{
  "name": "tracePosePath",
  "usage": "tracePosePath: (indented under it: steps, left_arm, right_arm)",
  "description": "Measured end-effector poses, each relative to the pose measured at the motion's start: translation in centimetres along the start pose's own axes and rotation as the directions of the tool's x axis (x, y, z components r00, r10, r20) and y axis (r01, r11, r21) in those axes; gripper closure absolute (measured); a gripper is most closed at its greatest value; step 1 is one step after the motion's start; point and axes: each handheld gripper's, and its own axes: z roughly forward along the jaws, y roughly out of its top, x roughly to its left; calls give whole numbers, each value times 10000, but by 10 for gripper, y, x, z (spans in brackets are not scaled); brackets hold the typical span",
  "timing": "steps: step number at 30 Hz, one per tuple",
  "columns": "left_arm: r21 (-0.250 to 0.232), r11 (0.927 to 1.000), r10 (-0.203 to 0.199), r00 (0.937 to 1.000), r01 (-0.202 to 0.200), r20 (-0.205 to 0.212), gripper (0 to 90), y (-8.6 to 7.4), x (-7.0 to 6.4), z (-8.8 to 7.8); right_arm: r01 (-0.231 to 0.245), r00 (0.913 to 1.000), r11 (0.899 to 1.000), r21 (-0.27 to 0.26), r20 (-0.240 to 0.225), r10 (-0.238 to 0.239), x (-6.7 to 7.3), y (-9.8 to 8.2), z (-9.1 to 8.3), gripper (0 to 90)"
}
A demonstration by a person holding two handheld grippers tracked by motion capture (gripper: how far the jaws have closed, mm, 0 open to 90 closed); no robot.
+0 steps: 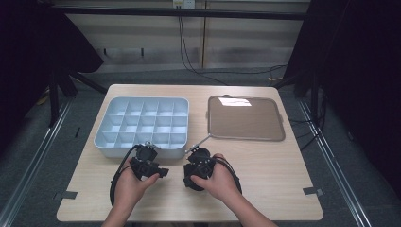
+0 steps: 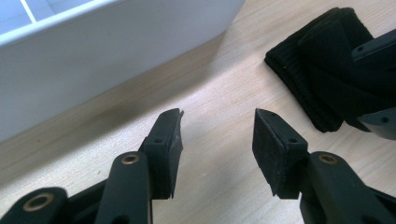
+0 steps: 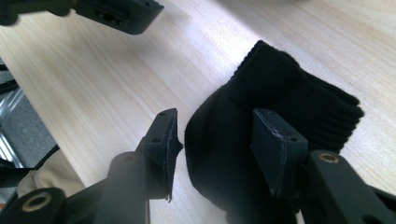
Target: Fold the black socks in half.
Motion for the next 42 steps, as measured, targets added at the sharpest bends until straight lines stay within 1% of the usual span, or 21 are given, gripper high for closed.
tracePosePath:
  steps: [5, 7, 8, 9, 13, 15, 17, 19, 20, 23, 26, 29, 30, 31, 34, 35, 36, 39, 40, 41, 42]
  left_arm:
    - [-26, 10000, -10, 10000, 10, 25, 522, 0, -1, 0]
    - [16, 10000, 42, 10000, -42, -2, 522, 0, -1, 1]
    - [103, 9999, 63, 10000, -63, 19, 522, 0, 0, 1]
    - [81, 10000, 8, 10000, -8, 26, 522, 0, -1, 2]
    - [125, 9999, 56, 10000, -57, 57, 520, 0, 0, 2]
    - [128, 9999, 86, 9999, -87, 71, 519, 1, 0, 3]
    - [131, 9999, 72, 9999, -73, 74, 518, 1, 0, 3]
    - [138, 9999, 56, 9999, -58, 93, 518, 1, -1, 4]
    - [150, 9999, 43, 10000, -45, 88, 517, 1, -1, 4]
    - [151, 9999, 62, 9999, -64, 88, 518, 1, 0, 4]
    - [166, 9998, 68, 9999, -69, 74, 518, 1, 0, 4]
    - [166, 9998, 77, 9999, -79, 71, 517, 1, 1, 4]
    - [108, 9999, -11, 10000, 11, 43, 517, 1, 1, 3]
    - [108, 9999, -11, 10000, 11, 43, 515, 1, 1, 3]
    - [71, 10000, -21, 10000, 20, 84, 505, 1, 1, 2]
    - [71, 10000, -21, 10000, 20, 84, 502, 1, 1, 2]
    - [18, 9999, -100, 9999, 100, 125, 493, 1, 0, 2]
    - [-14, 9999, -160, 9998, 160, 148, 483, 1, 0, 3]
    - [-33, 9998, -188, 9997, 188, 170, 480, 2, 0, 3]
    - [-33, 9998, -188, 9997, 188, 170, 474, 2, 0, 3]
    - [-81, 9996, -286, 9993, 288, 244, 466, 2, 0, 3]
  right_arm:
    - [10, 10000, 10000, -33, -40, -10, -1, 3, -7, 499]
    - [-76, 9999, 10000, -55, -80, 76, -2, 5, -13, 496]
    - [-39, 10000, 10000, -69, -48, 38, -2, 5, -14, 496]
    - [-30, 10000, 10000, -65, -34, 30, -3, 5, -15, 496]
    - [-65, 10000, 9999, -87, -47, 65, -5, 7, -19, 496]
    - [-138, 9999, 9996, -250, -8, 138, -8, 8, -24, 498]
    - [-161, 9999, 9994, -295, 30, 162, -10, 8, -26, 500]
    - [-262, 9996, 9993, -269, 101, 265, -13, 8, -29, 547]
    - [-280, 9995, 9994, -208, 114, 282, -14, 8, -29, 563]
    - [-281, 9996, 9996, -74, -8, 281, -13, 6, -26, 572]
    - [-192, 9997, 9997, -144, -123, 190, -10, 6, -23, 568]
    - [-189, 9996, 9998, -65, -199, 188, -7, 7, -22, 575]
    - [-78, 9999, 10000, 18, -117, 78, -4, 7, -18, 585]
    - [-78, 9999, 10000, 18, -117, 78, -4, 7, -18, 585]
    - [85, 9999, 9998, 193, -130, -82, -1, 6, -7, 575]
    - [85, 9999, 9998, 193, -130, -82, -1, 6, -7, 575]
    - [161, 9998, 9995, 264, -100, -158, -1, 4, 0, 570]
    - [241, 9997, 9992, 308, 20, -242, 1, 3, 5, 567]
    - [292, 9994, 9991, 303, 190, -298, 3, 1, 8, 565]
    - [292, 9994, 9991, 303, 190, -298, 3, 1, 8, 565]
    - [355, 9990, 9989, 293, 278, -363, 4, 1, 9, 554]
